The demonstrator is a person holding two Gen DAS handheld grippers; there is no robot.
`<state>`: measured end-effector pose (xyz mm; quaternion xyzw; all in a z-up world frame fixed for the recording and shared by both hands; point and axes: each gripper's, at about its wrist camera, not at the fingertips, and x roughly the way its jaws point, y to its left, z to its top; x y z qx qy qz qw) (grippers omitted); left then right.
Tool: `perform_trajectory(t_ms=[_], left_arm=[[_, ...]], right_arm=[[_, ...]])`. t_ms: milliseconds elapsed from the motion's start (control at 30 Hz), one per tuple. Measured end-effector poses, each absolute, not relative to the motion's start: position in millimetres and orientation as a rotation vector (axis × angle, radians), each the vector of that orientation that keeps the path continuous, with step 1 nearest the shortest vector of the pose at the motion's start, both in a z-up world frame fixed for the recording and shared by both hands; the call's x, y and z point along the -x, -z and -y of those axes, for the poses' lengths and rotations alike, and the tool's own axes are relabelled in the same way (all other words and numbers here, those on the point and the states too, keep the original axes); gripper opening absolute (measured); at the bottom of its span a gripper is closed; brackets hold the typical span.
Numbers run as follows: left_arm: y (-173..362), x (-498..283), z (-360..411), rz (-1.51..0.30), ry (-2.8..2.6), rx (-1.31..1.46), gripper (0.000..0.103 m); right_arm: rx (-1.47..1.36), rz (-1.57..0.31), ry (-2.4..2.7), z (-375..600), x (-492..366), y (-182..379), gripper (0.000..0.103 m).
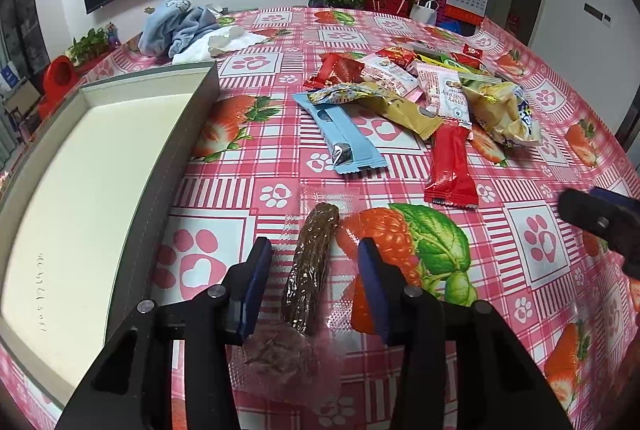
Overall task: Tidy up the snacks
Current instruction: 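Grasp the brown sausage packet with the left gripper while the right gripper reaches into the snack pile, then grasp the red wrapper bar with the right gripper and lift it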
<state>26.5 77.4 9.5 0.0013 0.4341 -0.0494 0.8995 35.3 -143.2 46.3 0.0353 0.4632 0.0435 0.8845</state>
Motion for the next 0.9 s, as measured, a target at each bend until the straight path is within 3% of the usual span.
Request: perform_trajectory(t_ms=[200,500,567,633,900], left_arm=[[-9,-27,-78,-0.900,0.089,-0.005,0.050],[-8,-29,-79,-0.903,0.078,-0.012,0.050],[-7,-29,-79,-0.903,0.077,-0.012,0.050],[-7,-29,-79,-0.903,0.077,-0.012,0.050],[-8,-27,-78,-0.904,0.064,-0.020,0.047]], right_arm=[[-0.036,-1.058,-0.083,90,-87,-17,0.085],[0.017,-1.037,-0.021,70,-113,-1,0.083],[0.029,-1.021,-0.033,67,-117,-3,0.064],[0.041,-1.018,-0.057,62,-121,-7,0.028],[0.037,-1.023,-0.116,81,-85,-12,0.023]])
